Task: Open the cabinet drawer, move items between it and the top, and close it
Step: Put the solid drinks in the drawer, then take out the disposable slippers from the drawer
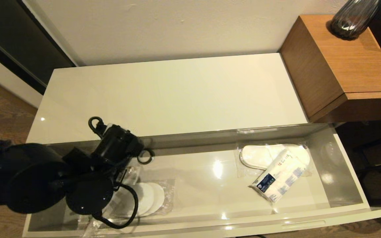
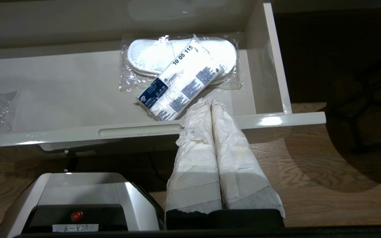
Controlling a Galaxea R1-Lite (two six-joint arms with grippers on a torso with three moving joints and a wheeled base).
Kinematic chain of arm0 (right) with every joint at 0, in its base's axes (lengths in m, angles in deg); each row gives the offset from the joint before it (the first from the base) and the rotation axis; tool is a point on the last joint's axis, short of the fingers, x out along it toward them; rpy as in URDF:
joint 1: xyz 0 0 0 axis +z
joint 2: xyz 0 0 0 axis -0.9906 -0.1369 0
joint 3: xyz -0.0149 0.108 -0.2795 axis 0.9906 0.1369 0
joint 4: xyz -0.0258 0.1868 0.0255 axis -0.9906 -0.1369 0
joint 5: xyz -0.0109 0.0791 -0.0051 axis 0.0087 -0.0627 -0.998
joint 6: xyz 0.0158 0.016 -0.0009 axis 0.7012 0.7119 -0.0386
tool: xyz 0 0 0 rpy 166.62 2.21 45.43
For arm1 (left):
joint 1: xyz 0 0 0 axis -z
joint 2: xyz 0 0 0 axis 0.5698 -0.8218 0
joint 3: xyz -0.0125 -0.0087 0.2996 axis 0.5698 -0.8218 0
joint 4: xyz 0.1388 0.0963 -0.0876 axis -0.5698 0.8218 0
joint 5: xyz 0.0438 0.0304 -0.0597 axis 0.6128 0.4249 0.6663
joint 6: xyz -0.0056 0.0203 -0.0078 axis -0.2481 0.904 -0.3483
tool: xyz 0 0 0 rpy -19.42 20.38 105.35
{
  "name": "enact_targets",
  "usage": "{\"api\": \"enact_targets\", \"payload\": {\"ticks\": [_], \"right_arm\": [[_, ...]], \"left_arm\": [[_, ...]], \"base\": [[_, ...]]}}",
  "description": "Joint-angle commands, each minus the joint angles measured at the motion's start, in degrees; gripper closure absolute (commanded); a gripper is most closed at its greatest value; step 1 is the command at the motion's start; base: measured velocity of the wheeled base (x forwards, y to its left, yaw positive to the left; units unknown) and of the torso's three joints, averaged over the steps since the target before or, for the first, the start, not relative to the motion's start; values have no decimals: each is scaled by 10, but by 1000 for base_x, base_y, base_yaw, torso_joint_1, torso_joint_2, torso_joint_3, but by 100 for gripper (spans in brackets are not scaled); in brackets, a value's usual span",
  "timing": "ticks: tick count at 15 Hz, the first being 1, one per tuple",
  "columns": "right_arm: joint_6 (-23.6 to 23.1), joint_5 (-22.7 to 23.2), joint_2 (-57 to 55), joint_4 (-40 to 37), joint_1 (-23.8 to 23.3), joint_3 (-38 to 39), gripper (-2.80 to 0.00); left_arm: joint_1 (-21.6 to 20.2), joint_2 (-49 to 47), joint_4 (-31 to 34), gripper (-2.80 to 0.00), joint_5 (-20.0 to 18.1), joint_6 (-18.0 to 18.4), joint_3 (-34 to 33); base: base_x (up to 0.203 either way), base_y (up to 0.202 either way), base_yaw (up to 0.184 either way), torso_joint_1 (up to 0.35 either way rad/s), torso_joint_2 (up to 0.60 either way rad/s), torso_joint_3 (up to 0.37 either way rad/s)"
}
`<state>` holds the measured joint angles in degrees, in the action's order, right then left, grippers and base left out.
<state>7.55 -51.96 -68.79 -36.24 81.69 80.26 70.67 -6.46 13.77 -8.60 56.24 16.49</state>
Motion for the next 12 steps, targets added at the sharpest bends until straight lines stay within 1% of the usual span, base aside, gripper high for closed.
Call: {"api": "enact_targets", "payload": {"ticks": [1,3,6,8,9,12], "right_arm": [[0,0,-1,0,0,1,0],[0,0,-1,0,0,1,0],[0,-1,-1,0,0,1,0],[0,0,-1,0,0,1,0],[0,0,-1,1,0,1,0],[0,0,-1,0,0,1,0]], "left_arm": [[9,54,15,-280,4,-1,30],[9,77,34,-280,4,0,46],[8,146,107,-280,1,-1,70],[2,198,149,-280,-5,-1,72],[-4,226,172,0,-9,-1,70],[-27,321,266,0,-32,-1,72]], "base": [[0,0,0,0,0,0],[0,0,0,0,0,0],[0,0,0,0,0,0],[0,0,0,0,0,0],[0,0,0,0,0,0],[0,0,0,0,0,0]]}}
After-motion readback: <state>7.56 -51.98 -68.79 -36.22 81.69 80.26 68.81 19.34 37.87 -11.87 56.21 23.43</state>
